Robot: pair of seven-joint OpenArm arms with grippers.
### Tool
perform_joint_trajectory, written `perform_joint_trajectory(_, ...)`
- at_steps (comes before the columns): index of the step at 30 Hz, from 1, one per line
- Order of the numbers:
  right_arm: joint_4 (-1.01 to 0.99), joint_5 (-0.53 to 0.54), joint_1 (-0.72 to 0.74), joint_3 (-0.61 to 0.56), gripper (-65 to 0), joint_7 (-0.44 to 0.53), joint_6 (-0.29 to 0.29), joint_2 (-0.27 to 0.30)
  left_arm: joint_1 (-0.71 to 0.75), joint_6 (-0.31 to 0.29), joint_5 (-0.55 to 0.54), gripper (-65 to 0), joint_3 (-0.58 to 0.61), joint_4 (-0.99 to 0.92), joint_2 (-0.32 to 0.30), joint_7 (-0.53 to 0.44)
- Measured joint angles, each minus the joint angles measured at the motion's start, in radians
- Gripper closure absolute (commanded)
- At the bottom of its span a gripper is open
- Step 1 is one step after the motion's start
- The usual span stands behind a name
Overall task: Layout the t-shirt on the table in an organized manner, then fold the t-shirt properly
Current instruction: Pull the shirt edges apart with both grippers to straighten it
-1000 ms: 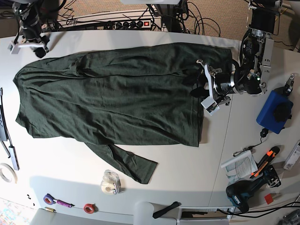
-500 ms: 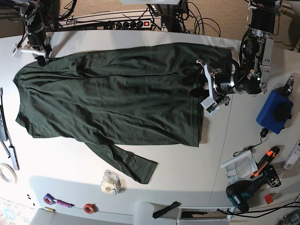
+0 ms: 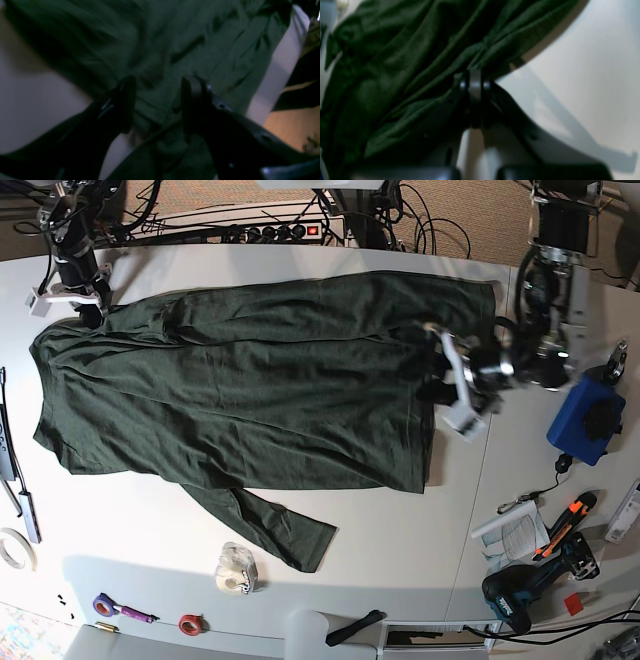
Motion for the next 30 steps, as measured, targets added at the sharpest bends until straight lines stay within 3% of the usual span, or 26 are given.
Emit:
perform_joint_trajectory(4, -0.001, -0.005, -0.002, 0.0, 0.0, -0.014, 0.014, 0.014, 0.027, -0.006, -0.102, -31.8, -0.186, 0.003, 0.0, 0.076)
perform_joint_trajectory(7, -0.002, -0.005, -0.001, 0.0, 0.0, -0.016, 0.014, 0.014, 0.07, -0.004, -0.128, -37.0, -0.297, 0.002, 0.0, 0.142)
perform_joint_trajectory(10, -0.003, -0.004, -0.002, 0.0, 0.0, -0.017, 0.015, 0.014, 0.13, 0.011, -0.132, -37.1, -0.357, 0.003, 0.0, 0.187)
perform_joint_trajectory(18, -0.003, 0.011, -0.001, 0.0, 0.0, -0.028, 0.014, 0.014, 0.324, 0.019, -0.12, -37.1, -0.378, 0.002, 0.001, 0.189)
perform_joint_trajectory(25, -0.003, 0.011, -0.001, 0.0, 0.0, -0.039, 0.03, 0.015, 0.372, 0.019, -0.135, -36.8, -0.38, 0.004, 0.007, 0.153)
perform_joint_trajectory(27, -0.003, 0.011, -0.002, 0.0, 0.0, -0.053, 0.051, 0.014, 0.373, 0.019, -0.136, -31.5, -0.38, 0.004, 0.018, 0.152)
perform_joint_trajectory(30, -0.003, 0.013, -0.001, 0.0, 0.0, -0.067, 0.055, 0.015, 0.372, 0.02, -0.126, -14.2, -0.38, 0.004, 0.051, 0.158)
